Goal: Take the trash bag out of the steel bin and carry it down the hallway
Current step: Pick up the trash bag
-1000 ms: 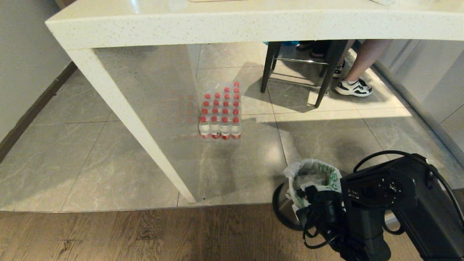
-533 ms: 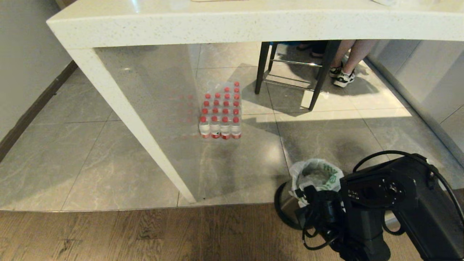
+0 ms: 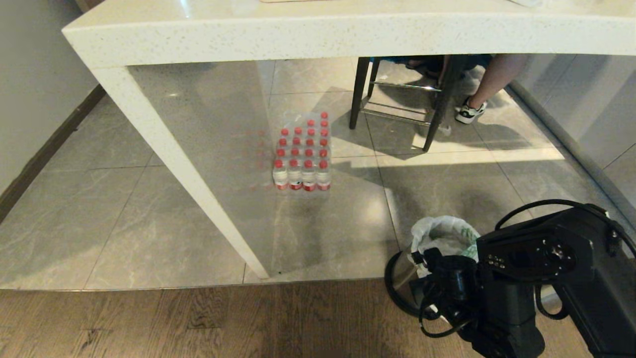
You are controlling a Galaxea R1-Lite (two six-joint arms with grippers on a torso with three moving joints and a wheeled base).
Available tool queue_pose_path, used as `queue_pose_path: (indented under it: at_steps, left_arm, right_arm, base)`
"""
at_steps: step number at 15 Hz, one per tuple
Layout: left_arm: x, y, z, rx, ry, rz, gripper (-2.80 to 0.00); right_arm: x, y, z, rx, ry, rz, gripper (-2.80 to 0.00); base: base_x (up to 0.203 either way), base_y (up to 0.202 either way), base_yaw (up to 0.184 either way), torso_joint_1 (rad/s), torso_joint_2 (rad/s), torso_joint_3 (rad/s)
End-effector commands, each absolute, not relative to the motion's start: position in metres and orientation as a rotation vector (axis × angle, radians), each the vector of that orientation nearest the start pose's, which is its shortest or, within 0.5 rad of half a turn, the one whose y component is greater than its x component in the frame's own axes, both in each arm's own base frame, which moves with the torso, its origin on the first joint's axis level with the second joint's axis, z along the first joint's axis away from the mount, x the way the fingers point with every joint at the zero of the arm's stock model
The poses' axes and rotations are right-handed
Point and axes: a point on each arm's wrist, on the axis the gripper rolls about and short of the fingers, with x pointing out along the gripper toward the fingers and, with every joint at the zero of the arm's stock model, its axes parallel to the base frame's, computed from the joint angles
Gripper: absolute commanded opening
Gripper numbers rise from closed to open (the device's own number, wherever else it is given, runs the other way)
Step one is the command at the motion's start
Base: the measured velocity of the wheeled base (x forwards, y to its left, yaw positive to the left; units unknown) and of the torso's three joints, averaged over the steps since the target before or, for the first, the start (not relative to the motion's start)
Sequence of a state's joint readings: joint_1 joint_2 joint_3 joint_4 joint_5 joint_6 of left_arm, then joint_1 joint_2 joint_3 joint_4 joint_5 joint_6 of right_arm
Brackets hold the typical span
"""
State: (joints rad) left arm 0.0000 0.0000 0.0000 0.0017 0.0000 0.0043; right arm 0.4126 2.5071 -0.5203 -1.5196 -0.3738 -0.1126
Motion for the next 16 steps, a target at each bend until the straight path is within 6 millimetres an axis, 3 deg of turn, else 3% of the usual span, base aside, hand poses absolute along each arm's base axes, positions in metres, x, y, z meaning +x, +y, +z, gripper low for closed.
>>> queue_pose_path:
  at_steps: [1, 6, 16]
  left_arm:
    - [-0.023, 0.0, 0.075, 0.005, 0.002, 0.001, -2.8]
    - [-0.023, 0.0, 0.075, 0.005, 0.002, 0.001, -2.8]
    - [-0.023, 0.0, 0.075, 0.005, 0.002, 0.001, -2.8]
  right_arm:
    - [0.307, 0.125, -0.041, -0.27, 0.379, 0.06, -2.8]
    - [0.293, 0.119, 0.012, -0.223, 0.279, 0.053, -2.8]
    - [0.226, 0.09, 0.13, -0.121, -0.001, 0.016, -2.8]
  base:
    - [0.0, 0.0, 0.0, 0.0, 0.0, 0.0]
    - [0.0, 0.0, 0.0, 0.0, 0.0, 0.0]
    - [0.0, 0.0, 0.0, 0.0, 0.0, 0.0]
